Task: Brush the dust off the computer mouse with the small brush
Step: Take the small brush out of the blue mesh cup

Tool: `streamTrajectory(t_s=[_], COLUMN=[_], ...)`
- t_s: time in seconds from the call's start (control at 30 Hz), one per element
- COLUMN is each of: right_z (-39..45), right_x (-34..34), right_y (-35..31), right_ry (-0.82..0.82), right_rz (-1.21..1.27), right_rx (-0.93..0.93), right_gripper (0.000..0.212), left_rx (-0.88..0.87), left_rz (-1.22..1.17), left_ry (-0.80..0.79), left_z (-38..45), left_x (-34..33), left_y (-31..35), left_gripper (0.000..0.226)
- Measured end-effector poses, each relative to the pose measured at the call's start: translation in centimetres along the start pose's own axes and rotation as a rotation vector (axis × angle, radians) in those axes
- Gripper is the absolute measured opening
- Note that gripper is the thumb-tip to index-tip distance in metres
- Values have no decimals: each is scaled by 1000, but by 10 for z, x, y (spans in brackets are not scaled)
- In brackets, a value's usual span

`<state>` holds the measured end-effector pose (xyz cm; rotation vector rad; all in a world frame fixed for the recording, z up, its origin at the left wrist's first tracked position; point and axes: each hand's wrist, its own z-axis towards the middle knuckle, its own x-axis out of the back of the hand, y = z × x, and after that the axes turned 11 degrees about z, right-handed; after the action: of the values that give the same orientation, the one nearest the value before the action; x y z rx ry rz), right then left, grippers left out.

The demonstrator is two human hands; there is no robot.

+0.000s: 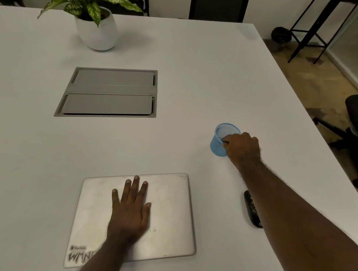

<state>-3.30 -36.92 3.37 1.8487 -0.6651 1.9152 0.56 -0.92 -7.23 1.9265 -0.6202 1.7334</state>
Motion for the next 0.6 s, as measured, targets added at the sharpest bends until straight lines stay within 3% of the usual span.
streamTrajectory(t_s=[0.17,0.3,0.43,0.6], right_z=[0,-12,-43,-98], right_x=[5,21,46,50], right_y=[6,17,37,82], right_ry=[102,316,537,558], right_rz=[140,533,882,1519], right_rx=[19,-12,-212,-637], right_gripper=[28,24,22,28], left_rx=[0,8,18,86], left_rz=[1,4,-9,-50], left_ry=[-10,-13,1,12], left_z=[0,0,0,6], left_x=[0,3,11,28], left_y=[0,1,5,17], left_gripper=[61,60,59,61])
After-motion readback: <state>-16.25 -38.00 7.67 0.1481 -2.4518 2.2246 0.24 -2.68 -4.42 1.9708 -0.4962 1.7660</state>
